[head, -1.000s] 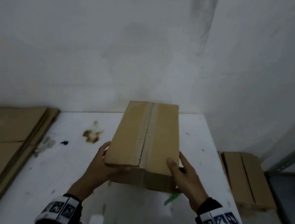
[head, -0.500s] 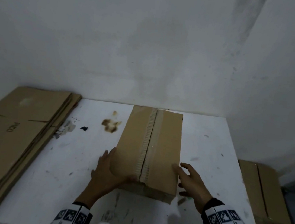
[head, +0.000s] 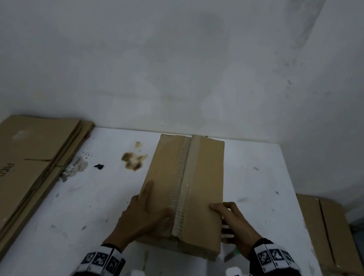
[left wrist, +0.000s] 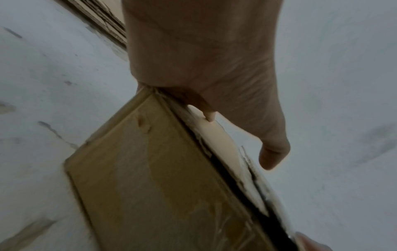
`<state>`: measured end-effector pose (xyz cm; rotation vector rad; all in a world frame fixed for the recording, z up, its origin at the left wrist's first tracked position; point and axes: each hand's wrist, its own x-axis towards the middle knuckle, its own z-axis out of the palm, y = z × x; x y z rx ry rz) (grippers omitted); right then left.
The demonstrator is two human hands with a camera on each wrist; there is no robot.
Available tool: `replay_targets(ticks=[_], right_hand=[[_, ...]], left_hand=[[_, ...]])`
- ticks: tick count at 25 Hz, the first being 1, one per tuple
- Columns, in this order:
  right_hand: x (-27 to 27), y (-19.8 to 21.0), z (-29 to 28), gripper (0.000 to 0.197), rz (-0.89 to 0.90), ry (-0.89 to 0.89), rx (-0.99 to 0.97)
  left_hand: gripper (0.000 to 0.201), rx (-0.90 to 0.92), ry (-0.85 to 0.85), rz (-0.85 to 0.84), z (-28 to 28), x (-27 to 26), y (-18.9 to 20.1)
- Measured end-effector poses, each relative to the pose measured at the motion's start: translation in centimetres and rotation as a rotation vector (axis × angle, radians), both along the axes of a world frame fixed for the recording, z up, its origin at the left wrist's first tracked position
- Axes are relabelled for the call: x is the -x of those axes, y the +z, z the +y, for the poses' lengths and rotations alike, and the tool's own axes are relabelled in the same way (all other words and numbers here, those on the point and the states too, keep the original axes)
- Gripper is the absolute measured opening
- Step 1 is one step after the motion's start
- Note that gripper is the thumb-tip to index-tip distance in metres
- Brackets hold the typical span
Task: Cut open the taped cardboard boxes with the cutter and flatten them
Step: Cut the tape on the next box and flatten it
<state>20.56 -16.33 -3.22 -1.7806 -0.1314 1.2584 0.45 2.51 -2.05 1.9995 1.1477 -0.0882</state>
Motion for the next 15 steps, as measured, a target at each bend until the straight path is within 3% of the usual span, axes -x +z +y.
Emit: replay_targets(ticks=[3,5,9,12,15], right_hand=[[0.5,1.2,-0.3,0.070,0.023,-0.004,-0.100],[0.8,2.7,-0.3,0.080,0.002,-0.028,-0.184],[1.3,6.9,-0.5,0.081,-0.204,-0.087,-0.295],[1.6,9.9,-0.3,0.078,-0.349,-0.091,-0.320],[2.2,11.2,0.1,0.096,-0.429,-0.083,-0.309]], left_hand=[[0.137,0.059,0.045,-0.123,0.6,-0.2,-0.4],[0.145,0.117,0.060,-0.175,0.7,-0.5,0.0],[0.158,0.176,0.031,-0.217,-0.7,-1.4,2.3],[0.132,0.271,0.053,-0.334,-0.4,-2.3,1.9],[0.089,0.340,0.000,-0.461,0.3,-2.5,-0.5]])
